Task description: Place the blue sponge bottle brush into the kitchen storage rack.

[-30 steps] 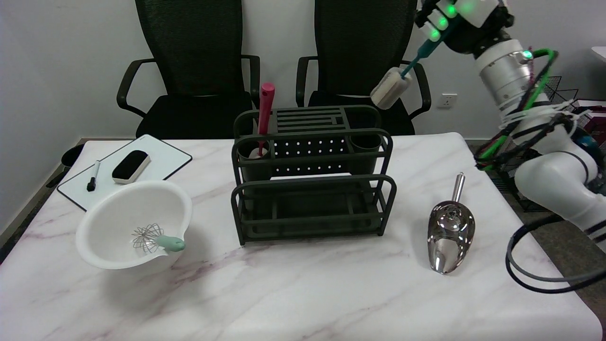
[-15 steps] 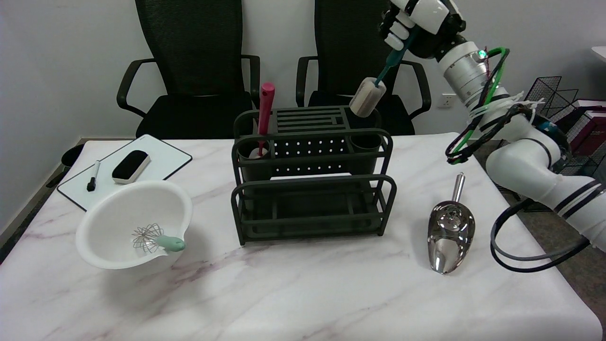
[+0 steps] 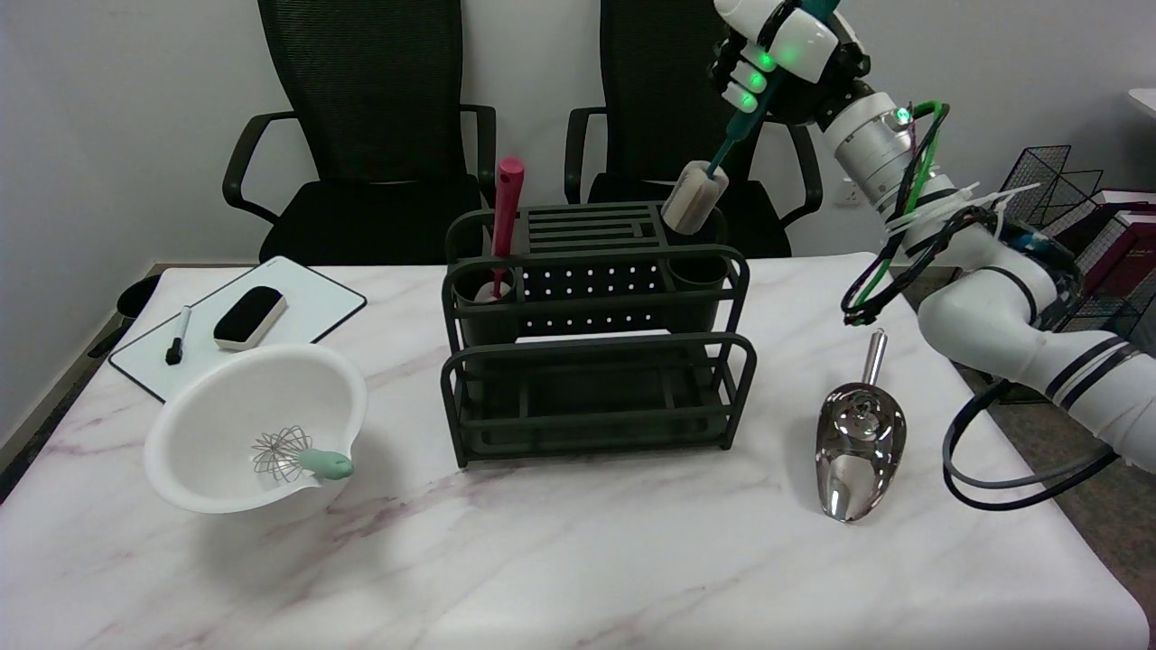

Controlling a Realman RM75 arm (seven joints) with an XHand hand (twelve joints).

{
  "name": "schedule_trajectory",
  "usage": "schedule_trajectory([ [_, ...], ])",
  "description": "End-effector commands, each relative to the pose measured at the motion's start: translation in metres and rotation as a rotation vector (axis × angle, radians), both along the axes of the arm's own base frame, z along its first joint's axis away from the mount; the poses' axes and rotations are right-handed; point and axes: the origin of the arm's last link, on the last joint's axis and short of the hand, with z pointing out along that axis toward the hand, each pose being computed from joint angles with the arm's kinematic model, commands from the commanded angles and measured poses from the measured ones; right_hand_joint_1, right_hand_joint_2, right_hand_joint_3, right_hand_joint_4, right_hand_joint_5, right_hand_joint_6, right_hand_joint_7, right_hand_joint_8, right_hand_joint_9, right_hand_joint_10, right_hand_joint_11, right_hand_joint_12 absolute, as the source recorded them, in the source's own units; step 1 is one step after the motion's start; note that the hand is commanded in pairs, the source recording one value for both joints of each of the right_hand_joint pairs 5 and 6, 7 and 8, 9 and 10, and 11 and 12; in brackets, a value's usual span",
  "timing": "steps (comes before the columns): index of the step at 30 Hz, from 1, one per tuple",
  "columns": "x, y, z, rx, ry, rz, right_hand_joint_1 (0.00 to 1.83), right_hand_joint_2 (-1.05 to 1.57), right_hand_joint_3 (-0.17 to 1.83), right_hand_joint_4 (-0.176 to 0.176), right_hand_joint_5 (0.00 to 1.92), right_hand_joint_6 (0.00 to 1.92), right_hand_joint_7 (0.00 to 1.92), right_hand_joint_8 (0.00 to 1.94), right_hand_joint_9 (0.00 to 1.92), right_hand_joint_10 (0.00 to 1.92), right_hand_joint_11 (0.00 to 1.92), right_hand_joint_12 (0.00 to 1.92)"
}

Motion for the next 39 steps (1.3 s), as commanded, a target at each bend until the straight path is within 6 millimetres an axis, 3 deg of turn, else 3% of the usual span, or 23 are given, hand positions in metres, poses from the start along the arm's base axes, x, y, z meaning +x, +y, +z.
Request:
schedule_trajectory([
  [1, -0.019, 0.004, 0.005, 0.024, 0.068, -0.025, 1.15, 1.55, 0.4, 0.0, 1.92, 1.92, 1.92, 1.92, 1.92, 1.92, 1.91, 1.91],
  [8, -0.033, 0.011, 0.023, -0.024, 0.057, -0.06, 1.13, 1.57, 0.38, 0.0, 1.92, 1.92, 1.92, 1.92, 1.92, 1.92, 1.92, 1.92],
  [24, -0.049, 0.015, 0.022, -0.015, 0.043, -0.092, 1.13, 1.57, 0.37, 0.0, 1.92, 1.92, 1.92, 1.92, 1.92, 1.92, 1.92, 1.92],
  [39, -0.054, 0.0, 0.014, -0.015, 0.01, -0.092, 1.13, 1.57, 0.35, 0.0, 1.92, 1.92, 1.92, 1.92, 1.92, 1.92, 1.92, 1.92],
])
